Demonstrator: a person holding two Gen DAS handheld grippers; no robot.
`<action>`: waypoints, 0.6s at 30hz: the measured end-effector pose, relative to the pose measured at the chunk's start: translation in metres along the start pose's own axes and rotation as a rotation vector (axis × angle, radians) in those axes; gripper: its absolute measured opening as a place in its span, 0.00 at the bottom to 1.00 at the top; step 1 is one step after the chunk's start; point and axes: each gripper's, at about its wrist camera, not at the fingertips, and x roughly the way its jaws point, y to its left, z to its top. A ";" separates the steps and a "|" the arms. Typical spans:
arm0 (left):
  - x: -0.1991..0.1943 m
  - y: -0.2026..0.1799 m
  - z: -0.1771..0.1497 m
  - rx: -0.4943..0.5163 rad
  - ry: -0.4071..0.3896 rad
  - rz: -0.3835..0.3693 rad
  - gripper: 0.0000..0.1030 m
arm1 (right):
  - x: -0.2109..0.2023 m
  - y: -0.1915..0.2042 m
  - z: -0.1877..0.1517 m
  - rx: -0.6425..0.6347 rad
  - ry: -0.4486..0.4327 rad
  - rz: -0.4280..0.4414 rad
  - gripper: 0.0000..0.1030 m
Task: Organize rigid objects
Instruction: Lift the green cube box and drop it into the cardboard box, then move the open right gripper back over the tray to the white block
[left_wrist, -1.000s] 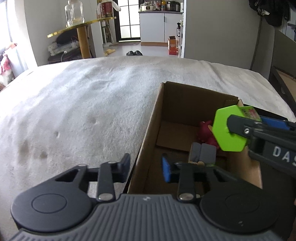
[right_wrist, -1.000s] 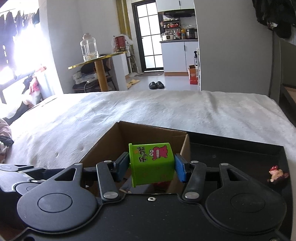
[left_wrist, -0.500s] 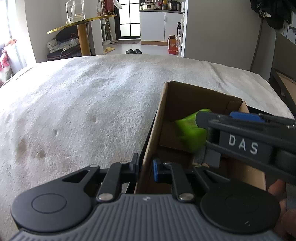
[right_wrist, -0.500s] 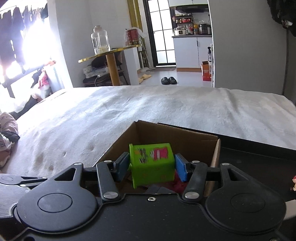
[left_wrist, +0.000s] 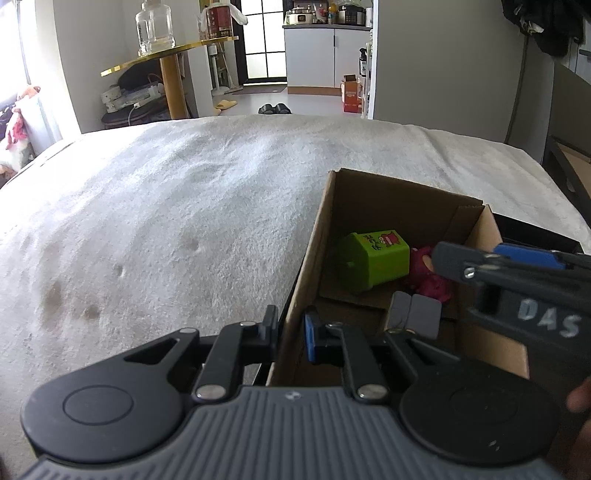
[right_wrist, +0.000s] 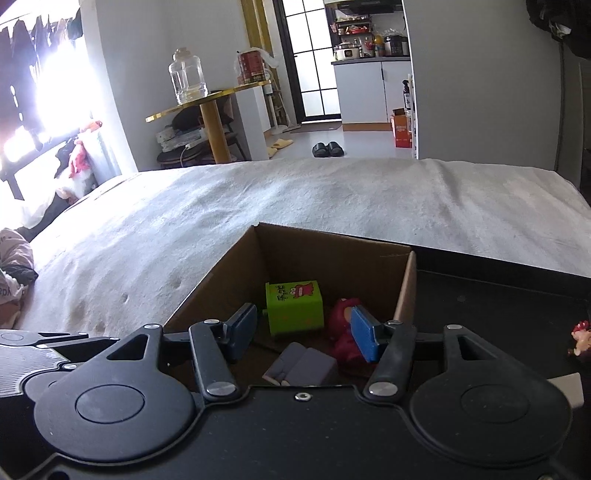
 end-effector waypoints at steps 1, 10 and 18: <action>0.000 -0.001 0.000 0.002 -0.001 0.005 0.13 | -0.003 -0.002 0.001 0.010 -0.002 0.004 0.56; 0.002 -0.010 0.003 0.028 -0.005 0.073 0.15 | -0.023 -0.029 0.004 0.060 -0.046 -0.035 0.58; 0.001 -0.025 0.008 0.060 -0.009 0.130 0.25 | -0.034 -0.066 -0.002 0.100 -0.056 -0.115 0.60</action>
